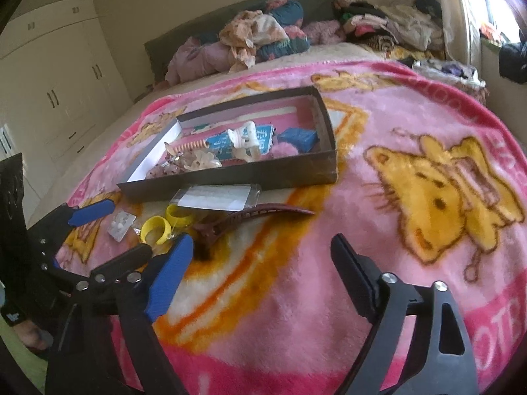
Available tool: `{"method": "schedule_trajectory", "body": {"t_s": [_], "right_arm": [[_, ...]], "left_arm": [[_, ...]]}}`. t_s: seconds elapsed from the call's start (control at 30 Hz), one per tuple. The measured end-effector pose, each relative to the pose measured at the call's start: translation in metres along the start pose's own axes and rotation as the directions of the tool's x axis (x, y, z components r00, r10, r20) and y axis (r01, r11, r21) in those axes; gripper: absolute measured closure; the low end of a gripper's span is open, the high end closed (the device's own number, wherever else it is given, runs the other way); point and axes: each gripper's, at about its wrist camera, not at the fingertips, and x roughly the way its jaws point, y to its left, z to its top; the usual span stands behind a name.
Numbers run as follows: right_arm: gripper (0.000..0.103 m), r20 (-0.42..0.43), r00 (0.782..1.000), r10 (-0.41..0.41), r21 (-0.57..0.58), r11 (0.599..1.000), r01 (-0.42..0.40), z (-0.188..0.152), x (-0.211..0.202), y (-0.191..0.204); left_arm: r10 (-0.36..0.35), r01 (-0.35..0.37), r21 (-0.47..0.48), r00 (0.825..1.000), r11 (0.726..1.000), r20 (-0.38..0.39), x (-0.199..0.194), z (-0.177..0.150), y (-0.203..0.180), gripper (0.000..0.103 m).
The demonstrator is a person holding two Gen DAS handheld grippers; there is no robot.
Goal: Organize jewelry
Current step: 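Grasp the bagged yellow bangles with the left tool while the right tool grasps the brown hair clip, then carry the bangles and brown hair clip into the grey tray and open both tools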
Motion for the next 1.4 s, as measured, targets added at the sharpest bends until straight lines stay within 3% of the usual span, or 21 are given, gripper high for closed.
{"method": "schedule_trajectory", "body": {"t_s": [0.33, 0.47, 0.63, 0.77, 1.0, 1.4], "right_arm": [[0.051, -0.085, 0.994, 0.074, 0.146, 0.987, -0.061, 0.012, 0.036, -0.003], [0.068, -0.107, 0.988, 0.109, 0.193, 0.977, -0.087, 0.015, 0.049, -0.003], [0.075, -0.11, 0.983, 0.148, 0.237, 0.964, -0.118, 0.013, 0.058, -0.003], [0.083, -0.098, 0.983, 0.156, 0.237, 0.963, -0.129, 0.012, 0.051, -0.005], [0.088, -0.075, 0.991, 0.115, 0.262, 0.961, -0.092, 0.006, 0.029, -0.023], [0.09, -0.026, 0.999, 0.032, 0.243, 0.97, -0.025, 0.0, 0.001, -0.038]], "left_arm": [[-0.025, 0.028, 0.036, 0.998, 0.999, -0.063, 0.024, 0.004, -0.001, 0.039], [-0.042, 0.044, 0.025, 0.996, 0.999, -0.079, 0.031, 0.004, 0.001, 0.047], [-0.067, 0.067, 0.0, 0.994, 0.998, -0.091, 0.037, 0.004, 0.003, 0.047], [-0.083, 0.083, -0.001, 0.991, 0.997, -0.106, 0.042, 0.003, 0.001, 0.058], [-0.092, 0.093, 0.002, 0.989, 0.996, -0.112, 0.043, 0.003, -0.004, 0.069], [-0.161, 0.157, -0.053, 0.982, 0.986, -0.094, 0.025, 0.002, -0.016, 0.071]]}}
